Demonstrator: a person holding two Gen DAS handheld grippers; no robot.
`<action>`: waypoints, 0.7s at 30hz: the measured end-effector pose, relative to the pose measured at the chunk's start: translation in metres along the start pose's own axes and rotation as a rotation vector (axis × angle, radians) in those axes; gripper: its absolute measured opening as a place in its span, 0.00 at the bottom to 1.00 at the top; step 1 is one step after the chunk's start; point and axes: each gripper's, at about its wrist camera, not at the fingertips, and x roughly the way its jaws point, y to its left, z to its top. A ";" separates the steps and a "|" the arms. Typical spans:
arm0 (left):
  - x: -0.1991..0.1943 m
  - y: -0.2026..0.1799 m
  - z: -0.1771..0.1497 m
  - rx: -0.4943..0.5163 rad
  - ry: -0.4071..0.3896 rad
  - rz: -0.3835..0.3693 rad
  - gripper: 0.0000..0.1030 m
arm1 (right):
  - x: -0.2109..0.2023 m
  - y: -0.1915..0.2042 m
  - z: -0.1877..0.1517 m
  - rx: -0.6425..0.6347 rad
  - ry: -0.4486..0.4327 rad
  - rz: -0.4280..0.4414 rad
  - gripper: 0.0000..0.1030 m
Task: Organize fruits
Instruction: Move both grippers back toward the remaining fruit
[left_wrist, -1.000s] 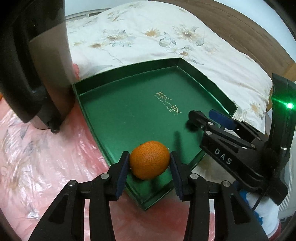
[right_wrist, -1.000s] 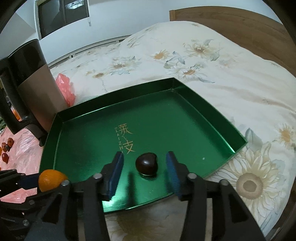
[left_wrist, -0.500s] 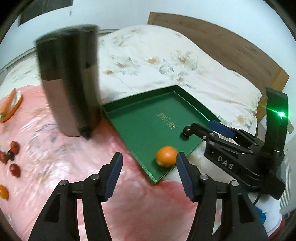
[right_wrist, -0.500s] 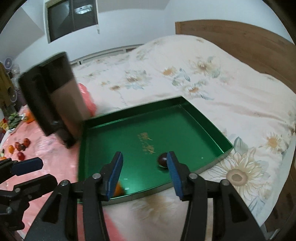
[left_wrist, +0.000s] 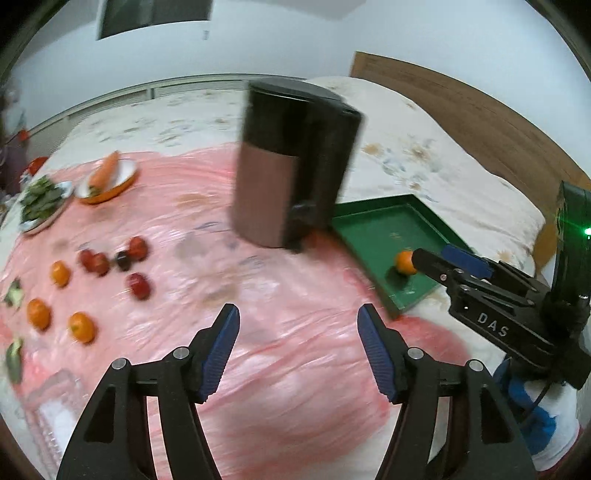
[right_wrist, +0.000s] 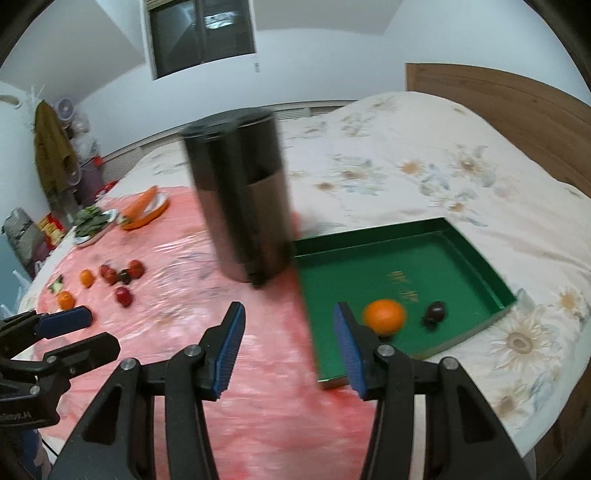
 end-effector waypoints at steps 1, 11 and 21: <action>-0.003 0.010 -0.004 -0.010 -0.003 0.016 0.59 | 0.001 0.011 -0.001 -0.010 0.003 0.015 0.86; -0.018 0.102 -0.038 -0.129 0.014 0.118 0.59 | 0.018 0.096 -0.004 -0.095 0.028 0.099 0.86; -0.027 0.188 -0.066 -0.256 0.033 0.200 0.59 | 0.050 0.158 -0.013 -0.160 0.091 0.179 0.86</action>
